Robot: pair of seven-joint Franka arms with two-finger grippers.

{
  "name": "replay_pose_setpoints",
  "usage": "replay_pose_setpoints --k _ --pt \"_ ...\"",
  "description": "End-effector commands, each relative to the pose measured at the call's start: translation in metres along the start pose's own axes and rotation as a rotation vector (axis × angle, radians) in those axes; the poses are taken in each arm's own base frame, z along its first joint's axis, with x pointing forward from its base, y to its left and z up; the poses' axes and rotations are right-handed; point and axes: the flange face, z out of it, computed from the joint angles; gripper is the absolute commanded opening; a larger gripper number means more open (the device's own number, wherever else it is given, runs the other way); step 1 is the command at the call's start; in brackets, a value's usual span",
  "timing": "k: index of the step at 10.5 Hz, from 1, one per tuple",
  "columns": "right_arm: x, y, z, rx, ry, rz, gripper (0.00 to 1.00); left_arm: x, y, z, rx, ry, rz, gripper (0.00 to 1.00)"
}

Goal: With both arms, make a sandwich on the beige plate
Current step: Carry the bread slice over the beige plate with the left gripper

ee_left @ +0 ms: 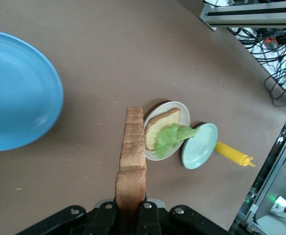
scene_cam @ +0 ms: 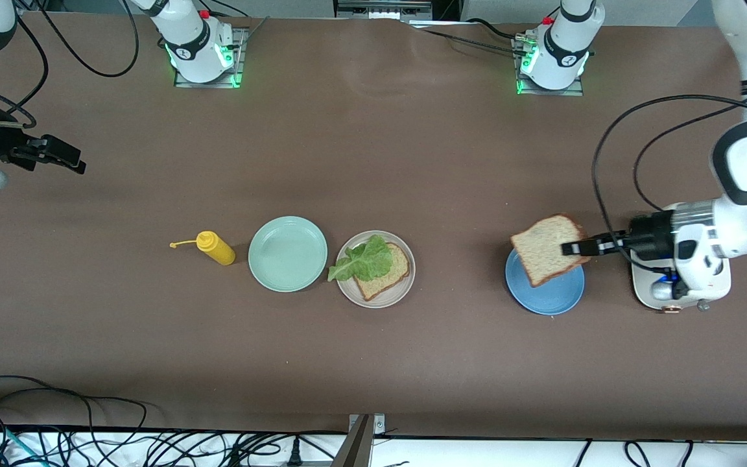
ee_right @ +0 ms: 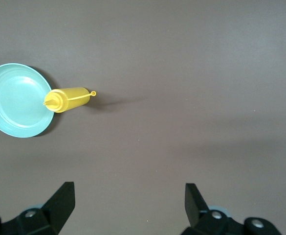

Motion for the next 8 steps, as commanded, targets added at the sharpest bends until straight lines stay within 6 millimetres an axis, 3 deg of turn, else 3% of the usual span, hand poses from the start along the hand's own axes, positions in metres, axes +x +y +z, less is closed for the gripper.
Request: replay_pose_setpoints --k 1,7,8 --pt "-0.003 0.0 0.0 0.018 -0.005 0.004 1.0 -0.017 0.019 0.033 -0.115 0.021 -0.09 0.0" --pt "-0.003 0.0 0.001 0.018 -0.008 0.004 1.0 -0.048 0.064 0.177 -0.202 0.099 -0.173 0.0" --pt "-0.003 0.0 0.001 0.018 -0.008 0.004 1.0 -0.053 0.072 0.193 -0.24 0.121 -0.202 0.0"
